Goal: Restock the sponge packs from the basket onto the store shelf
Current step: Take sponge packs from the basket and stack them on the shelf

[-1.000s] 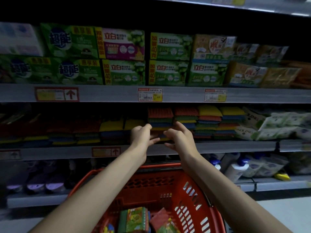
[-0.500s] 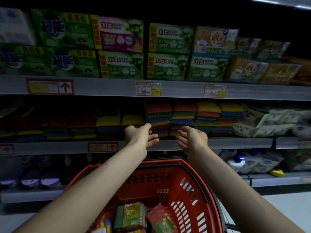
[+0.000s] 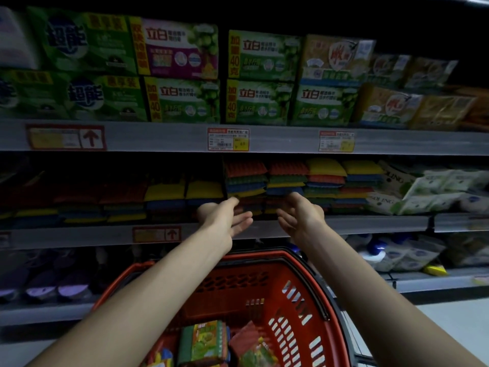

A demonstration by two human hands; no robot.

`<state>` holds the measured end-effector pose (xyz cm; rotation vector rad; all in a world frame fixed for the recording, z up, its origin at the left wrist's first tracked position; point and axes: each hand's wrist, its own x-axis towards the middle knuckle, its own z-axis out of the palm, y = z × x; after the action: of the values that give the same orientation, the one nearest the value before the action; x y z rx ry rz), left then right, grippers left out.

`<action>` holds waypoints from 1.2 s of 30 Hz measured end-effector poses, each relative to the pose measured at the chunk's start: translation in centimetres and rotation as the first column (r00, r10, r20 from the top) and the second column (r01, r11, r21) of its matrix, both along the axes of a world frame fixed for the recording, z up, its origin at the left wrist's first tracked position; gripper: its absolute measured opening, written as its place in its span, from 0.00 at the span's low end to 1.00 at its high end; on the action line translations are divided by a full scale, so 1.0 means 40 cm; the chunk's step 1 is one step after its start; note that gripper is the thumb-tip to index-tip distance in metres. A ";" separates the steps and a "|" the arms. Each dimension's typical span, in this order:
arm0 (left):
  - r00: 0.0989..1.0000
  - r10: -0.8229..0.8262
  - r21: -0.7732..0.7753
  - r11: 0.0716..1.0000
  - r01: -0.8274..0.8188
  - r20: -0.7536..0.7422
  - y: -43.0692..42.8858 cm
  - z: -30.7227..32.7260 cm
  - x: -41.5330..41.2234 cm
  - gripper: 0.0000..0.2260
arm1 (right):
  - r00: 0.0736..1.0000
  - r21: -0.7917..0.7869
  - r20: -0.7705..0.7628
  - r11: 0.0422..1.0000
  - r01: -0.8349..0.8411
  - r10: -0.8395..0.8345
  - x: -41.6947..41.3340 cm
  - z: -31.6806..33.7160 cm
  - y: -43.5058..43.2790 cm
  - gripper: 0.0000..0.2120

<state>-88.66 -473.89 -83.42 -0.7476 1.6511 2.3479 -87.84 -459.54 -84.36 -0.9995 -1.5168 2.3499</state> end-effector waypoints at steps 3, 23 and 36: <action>1.000 0.014 0.003 1.000 -0.014 -0.002 0.003 0.000 -0.007 0.12 | 1.000 0.028 -0.008 0.999 0.028 -0.028 -0.012 -0.006 -0.001 0.25; 0.990 -0.120 -0.210 0.972 0.102 -0.073 0.010 0.017 -0.036 0.06 | 1.000 0.122 -0.016 0.993 0.010 -0.008 -0.033 -0.031 0.026 0.27; 0.996 -0.055 -0.142 0.989 0.043 -0.076 0.007 0.000 -0.034 0.04 | 0.991 0.128 0.011 0.983 -0.132 0.131 -0.020 -0.032 -0.032 0.26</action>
<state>-90.02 -473.63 -83.41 -0.6370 1.8619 2.2746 -88.66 -460.81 -85.65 -0.8983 -1.7609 2.3005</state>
